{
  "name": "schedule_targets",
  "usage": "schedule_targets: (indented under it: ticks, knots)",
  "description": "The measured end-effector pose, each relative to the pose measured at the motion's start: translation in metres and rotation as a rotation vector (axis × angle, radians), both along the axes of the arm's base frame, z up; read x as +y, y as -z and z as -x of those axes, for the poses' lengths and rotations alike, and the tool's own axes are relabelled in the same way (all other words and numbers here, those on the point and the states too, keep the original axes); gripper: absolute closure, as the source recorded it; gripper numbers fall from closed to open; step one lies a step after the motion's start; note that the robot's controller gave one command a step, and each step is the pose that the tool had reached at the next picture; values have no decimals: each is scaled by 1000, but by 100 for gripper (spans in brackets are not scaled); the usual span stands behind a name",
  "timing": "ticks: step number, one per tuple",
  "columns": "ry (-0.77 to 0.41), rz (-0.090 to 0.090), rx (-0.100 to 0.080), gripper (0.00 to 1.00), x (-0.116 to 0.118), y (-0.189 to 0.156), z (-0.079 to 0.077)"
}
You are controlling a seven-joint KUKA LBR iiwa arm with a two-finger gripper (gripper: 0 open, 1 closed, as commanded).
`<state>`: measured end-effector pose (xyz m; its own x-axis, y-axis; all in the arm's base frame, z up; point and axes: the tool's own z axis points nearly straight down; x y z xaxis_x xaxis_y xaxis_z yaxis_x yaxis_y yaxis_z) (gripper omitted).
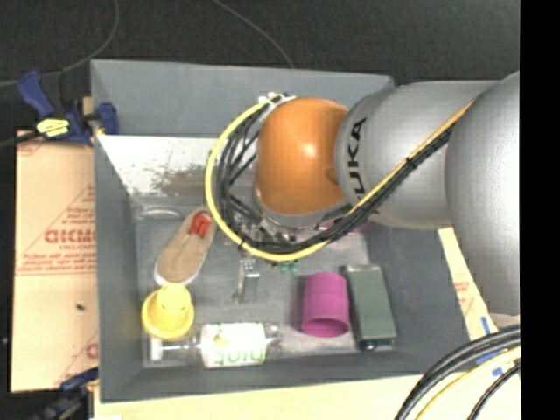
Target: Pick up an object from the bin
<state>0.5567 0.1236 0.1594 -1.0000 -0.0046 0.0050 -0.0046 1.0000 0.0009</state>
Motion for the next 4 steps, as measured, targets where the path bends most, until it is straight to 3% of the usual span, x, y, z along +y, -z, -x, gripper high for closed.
schedule_targets:
  ticks: [1, 2, 3, 4]
  knots:
    - [4, -1, -8, 0, -1, -5, -2]
    - [3, -4, -14, 0, 25, 76, -51]
    - [-11, -5, -17, 100, 57, 85, -85]
    - [-10, -5, -17, 100, 57, 86, -85]
